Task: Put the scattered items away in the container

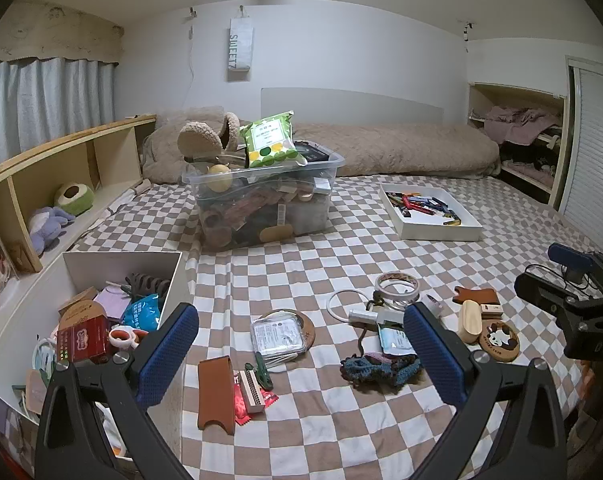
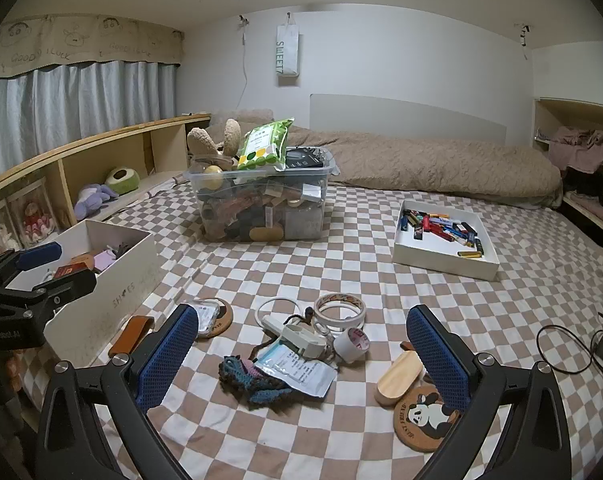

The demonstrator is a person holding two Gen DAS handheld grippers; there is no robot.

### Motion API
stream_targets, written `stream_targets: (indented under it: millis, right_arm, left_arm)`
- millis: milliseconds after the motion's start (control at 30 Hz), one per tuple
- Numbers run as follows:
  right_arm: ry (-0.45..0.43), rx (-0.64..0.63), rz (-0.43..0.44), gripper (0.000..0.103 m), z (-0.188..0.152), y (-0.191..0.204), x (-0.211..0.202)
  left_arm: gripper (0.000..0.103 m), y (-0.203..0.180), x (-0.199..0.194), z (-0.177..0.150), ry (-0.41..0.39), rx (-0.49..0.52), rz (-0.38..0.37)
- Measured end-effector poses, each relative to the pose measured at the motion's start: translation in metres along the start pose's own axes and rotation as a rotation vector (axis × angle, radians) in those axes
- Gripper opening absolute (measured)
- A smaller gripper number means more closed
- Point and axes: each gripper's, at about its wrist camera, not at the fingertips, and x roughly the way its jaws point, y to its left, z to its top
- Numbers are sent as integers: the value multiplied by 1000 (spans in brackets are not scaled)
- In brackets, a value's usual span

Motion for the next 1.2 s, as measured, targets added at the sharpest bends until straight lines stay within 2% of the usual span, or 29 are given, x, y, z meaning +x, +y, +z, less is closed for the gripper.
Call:
stream_targets:
  millis: [1200]
  right_arm:
    - [11,-11,-2,103,-1,2,2]
  left_arm:
    - [103,-1,-1,1,-1,4,-5]
